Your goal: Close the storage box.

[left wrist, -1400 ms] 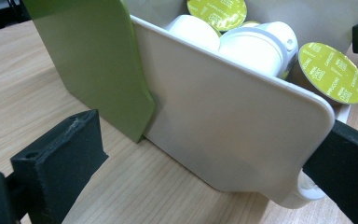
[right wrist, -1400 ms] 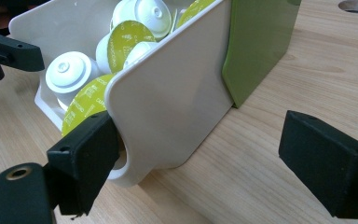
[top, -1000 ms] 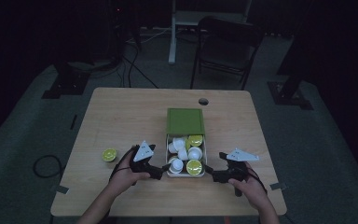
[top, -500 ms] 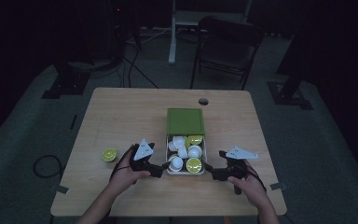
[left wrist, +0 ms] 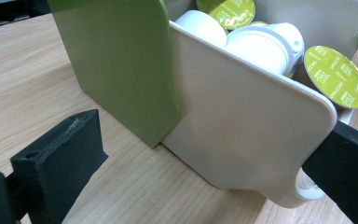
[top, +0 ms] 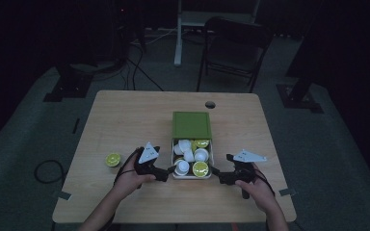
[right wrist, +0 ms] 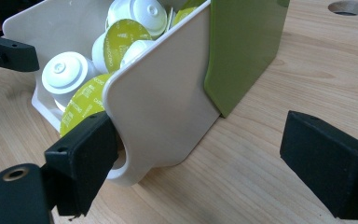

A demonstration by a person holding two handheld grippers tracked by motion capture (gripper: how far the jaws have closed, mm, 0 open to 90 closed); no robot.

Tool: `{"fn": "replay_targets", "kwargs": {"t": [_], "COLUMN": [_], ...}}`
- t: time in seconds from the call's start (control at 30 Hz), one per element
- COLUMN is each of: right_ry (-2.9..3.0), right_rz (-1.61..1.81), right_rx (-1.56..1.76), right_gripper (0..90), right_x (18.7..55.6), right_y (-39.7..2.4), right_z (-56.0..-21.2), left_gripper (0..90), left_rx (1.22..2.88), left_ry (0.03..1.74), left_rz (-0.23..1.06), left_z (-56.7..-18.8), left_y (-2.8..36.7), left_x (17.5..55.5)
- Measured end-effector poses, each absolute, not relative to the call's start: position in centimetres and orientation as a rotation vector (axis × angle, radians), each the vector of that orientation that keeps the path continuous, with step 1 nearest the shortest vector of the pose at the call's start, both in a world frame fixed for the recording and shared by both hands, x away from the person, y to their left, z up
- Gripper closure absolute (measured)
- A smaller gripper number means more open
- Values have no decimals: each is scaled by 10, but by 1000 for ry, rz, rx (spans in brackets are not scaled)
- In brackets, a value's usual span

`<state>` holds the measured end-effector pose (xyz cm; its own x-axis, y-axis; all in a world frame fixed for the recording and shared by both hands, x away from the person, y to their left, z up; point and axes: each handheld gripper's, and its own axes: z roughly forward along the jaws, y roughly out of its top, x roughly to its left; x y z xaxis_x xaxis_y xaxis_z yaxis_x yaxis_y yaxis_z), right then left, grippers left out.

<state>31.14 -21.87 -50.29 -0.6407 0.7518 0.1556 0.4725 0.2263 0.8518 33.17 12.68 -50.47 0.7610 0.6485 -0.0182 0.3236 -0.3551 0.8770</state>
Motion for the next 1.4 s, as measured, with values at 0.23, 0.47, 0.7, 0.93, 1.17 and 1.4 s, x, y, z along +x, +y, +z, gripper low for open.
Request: {"fn": "replay_targets", "kwargs": {"t": [0.23,0.47,0.7,0.93,1.17,1.4], "right_ry": [2211,2213,2214,2212,2201,2189], "right_rz": [1381,1370,1368,1372,1368,1380], "right_rx": [1155,1152,1152,1158,1165,1177], "right_gripper": [111,111,111,111,111,111], "right_x": [314,316,319,322,326,329], "right_y": [-219,-218,-218,-218,-218,-218], "right_z": [-503,-502,-502,-503,-502,-501], "left_gripper": [20,20,20,20,20,20], "left_rx": [1966,1965,1968,1960,1966,1960], "left_ry": [739,742,747,756,753,760], "left_rz": [412,411,413,409,412,415], "left_z": [-505,-505,-504,-505,-503,-501], "left_y": [127,127,127,127,126,126], "left_x": [335,336,339,342,345,350]}}
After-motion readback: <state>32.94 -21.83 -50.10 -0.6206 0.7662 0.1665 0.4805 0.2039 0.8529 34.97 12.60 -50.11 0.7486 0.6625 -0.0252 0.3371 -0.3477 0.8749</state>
